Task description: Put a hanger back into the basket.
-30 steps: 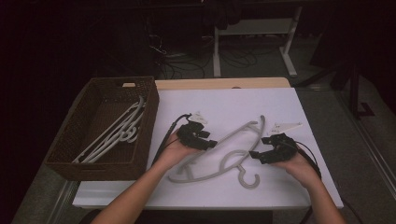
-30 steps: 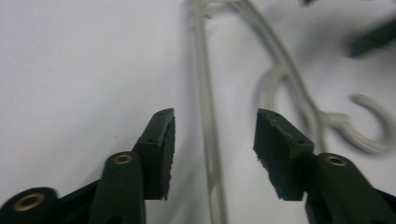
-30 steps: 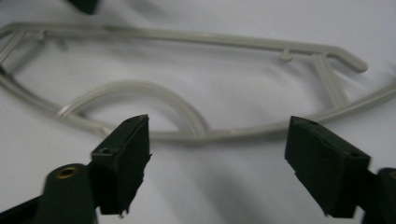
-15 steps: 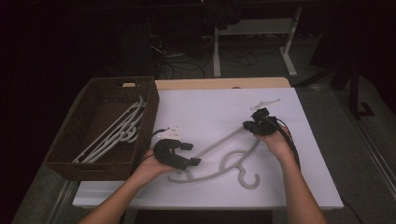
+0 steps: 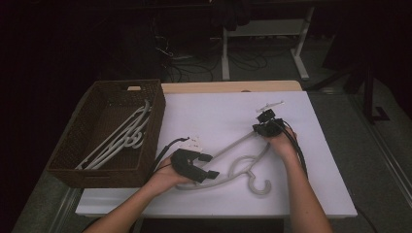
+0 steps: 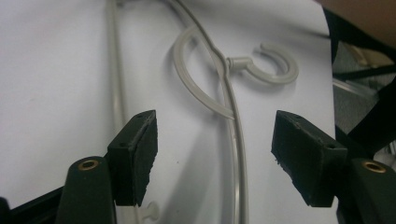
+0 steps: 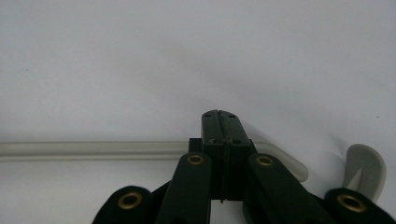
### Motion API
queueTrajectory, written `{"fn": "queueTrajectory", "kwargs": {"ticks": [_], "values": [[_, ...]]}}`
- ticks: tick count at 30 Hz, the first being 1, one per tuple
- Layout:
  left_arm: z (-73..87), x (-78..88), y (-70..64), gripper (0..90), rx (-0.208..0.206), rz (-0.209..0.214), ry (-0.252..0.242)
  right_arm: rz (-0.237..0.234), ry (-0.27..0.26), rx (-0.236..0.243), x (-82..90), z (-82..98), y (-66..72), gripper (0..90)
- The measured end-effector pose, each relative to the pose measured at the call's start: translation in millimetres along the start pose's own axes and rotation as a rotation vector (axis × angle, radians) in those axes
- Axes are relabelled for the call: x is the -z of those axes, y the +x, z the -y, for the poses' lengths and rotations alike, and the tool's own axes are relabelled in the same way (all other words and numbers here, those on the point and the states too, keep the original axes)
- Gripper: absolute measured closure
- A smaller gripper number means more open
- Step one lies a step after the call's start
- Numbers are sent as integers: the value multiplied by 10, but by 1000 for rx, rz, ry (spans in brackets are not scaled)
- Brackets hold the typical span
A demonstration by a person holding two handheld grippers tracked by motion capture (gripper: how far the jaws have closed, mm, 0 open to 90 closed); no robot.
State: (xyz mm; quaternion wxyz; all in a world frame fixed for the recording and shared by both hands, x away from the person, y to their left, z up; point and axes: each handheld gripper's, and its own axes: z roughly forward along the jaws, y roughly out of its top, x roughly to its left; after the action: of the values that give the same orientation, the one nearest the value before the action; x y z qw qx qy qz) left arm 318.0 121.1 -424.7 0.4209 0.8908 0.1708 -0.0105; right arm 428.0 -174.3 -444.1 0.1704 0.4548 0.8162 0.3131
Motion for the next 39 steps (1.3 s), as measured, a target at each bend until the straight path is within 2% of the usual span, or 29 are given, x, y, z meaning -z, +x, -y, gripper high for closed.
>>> {"fn": "queueTrajectory", "kwargs": {"ticks": [3, 5, 8, 12, 15, 18, 20, 24, 29, 30, 31, 32, 33, 35, 39], "values": [[-16, -112, -25, 362, -21, 15, 43, 6, 17, 7, -32, -19, 13, 894], [-27, -190, -57, 390, -50, 26, 86, 17, 32, 23, -48, -36, 28, 894], [-44, -264, -94, 450, -74, 44, 126, 17, 36, 17, -57, -40, 30, 895], [-75, -365, -150, 533, -134, 35, 174, 6, 37, 14, -64, -37, 16, 895], [-92, -415, -158, 583, -145, 32, 200, 7, 40, 16, -71, -40, 19, 896], [-107, -455, -157, 640, -138, 39, 217, 10, 45, 25, -76, -45, 21, 896], [-121, -484, -160, 665, -133, 26, 233, 8, 46, 26, -78, -45, 20, 896], [-134, -525, -174, 773, -138, 15, 252, 8, 45, 29, -77, -43, 18, 896], [-143, -537, -151, 792, -73, 26, 263, -4, 36, 14, -47, -45, 1, 894], [-145, -533, -144, 797, -63, -2, 267, -9, 32, 10, -35, -51, -2, 878], [-144, -532, -134, 810, -66, -30, 272, -33, 25, -3, -6, -62, -13, 806], [-138, -529, -112, 815, -60, -30, 269, -46, 22, -9, 17, -70, -17, 800], [-133, -522, -83, 815, -37, -11, 259, -62, 6, -11, 57, -82, -25, 789], [-139, -505, -62, 816, -25, -28, 248, -100, -37, -27, 152, -114, -42, 764], [-155, -421, -12, 817, -9, -42, 217, -109, -77, -10, 309, -157, -50, 640]]}}
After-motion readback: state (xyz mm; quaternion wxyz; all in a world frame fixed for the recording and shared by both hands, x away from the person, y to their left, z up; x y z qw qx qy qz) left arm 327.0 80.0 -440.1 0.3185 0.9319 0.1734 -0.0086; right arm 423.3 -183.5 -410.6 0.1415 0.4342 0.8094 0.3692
